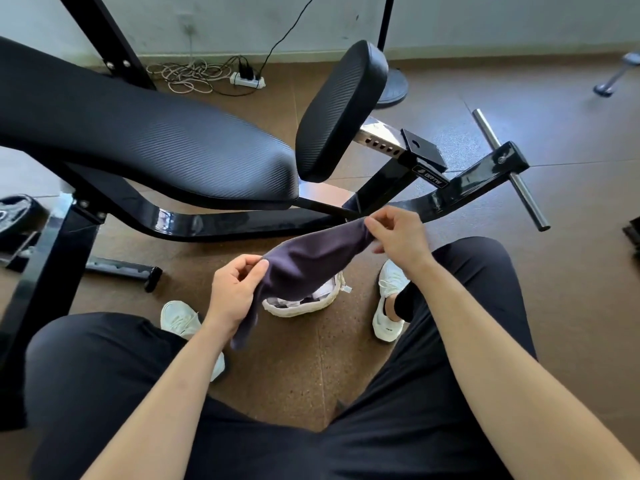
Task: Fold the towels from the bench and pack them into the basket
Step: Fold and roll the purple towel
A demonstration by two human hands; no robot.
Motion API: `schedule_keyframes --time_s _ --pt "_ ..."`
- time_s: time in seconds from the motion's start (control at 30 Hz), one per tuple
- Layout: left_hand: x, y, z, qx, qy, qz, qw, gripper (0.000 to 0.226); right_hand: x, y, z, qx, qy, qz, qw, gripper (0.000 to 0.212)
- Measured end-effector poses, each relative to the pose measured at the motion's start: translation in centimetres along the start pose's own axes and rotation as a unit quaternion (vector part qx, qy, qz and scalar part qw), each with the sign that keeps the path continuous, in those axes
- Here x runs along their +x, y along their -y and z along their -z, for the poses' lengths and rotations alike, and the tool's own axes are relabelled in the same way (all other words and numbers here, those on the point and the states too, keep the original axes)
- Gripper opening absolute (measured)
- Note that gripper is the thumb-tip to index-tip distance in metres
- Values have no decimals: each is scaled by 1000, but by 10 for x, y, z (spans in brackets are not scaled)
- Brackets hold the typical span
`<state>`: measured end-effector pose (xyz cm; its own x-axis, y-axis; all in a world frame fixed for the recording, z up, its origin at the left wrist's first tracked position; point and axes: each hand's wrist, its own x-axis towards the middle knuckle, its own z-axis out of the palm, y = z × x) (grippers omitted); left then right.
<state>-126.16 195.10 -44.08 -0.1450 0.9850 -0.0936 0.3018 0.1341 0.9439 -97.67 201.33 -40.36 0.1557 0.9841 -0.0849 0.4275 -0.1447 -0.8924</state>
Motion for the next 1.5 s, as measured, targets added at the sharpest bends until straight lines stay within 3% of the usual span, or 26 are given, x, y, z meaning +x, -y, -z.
schedule_keyframes --time_s 0.17,0.37,0.47,0.67,0.97,1.1,1.23,1.5 --pt "-5 -9 -3 23 50 -73 996 22 -21 13 -31 65 106 -13 992 5" --pt "-9 -5 -5 33 111 -112 987 21 -44 21 -59 -1 283 107 953 36" --pt "-10 -5 -3 28 143 -103 984 20 -49 19 -68 -44 299 150 941 27" --pt "-11 -5 2 48 170 -81 981 13 -45 17 -65 -41 295 95 950 8" --pt "-7 -1 14 117 267 -19 956 4 -31 20 -42 125 147 28 981 5" --pt "-6 4 12 149 257 6 955 4 -23 18 -29 195 -14 7 981 6" --pt "-5 7 10 180 252 25 951 5 -10 16 -14 259 -154 -37 953 2" --pt "0 13 10 160 178 34 970 3 3 4 4 266 -226 -73 934 7"
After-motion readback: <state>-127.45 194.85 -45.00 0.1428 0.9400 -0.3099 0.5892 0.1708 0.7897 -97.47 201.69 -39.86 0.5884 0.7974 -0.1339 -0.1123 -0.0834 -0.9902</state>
